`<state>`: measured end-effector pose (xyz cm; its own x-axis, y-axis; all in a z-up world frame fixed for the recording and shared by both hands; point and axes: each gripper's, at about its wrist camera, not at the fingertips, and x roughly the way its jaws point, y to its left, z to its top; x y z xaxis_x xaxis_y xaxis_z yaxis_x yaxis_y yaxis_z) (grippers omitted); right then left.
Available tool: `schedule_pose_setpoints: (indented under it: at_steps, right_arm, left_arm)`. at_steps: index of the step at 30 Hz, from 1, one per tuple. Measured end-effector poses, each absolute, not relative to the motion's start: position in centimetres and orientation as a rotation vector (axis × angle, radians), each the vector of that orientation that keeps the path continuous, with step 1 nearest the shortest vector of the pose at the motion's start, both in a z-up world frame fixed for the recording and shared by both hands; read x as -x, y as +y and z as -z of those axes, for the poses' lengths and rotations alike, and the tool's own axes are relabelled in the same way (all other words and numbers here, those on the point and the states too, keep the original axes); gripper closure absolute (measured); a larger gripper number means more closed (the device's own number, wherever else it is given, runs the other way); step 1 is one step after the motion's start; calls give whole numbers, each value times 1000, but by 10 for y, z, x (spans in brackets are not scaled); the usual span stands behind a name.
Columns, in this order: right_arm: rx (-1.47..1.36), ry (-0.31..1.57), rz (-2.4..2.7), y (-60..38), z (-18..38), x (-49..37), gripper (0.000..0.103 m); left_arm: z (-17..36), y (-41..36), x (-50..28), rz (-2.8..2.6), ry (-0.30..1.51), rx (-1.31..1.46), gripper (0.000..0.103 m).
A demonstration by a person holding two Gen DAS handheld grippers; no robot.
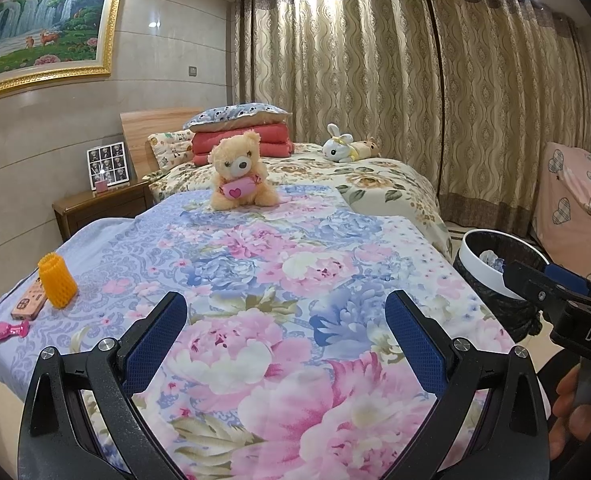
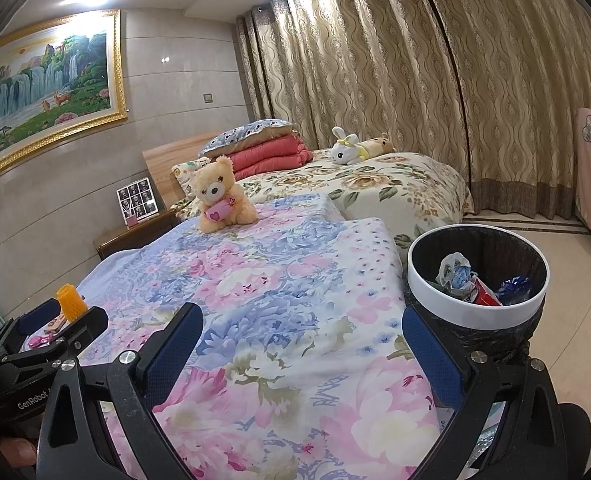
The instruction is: Collect trash
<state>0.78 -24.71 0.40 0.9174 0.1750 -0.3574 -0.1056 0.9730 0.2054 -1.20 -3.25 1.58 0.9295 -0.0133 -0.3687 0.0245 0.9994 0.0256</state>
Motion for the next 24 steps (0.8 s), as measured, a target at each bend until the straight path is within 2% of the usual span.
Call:
schedule_pose_setpoints:
  at_steps: [24]
  right_arm:
    - [-211, 427, -165, -248, -1, -16, 2]
  left_arm:
    - [-4, -33, -2, 51, 425, -21, 1]
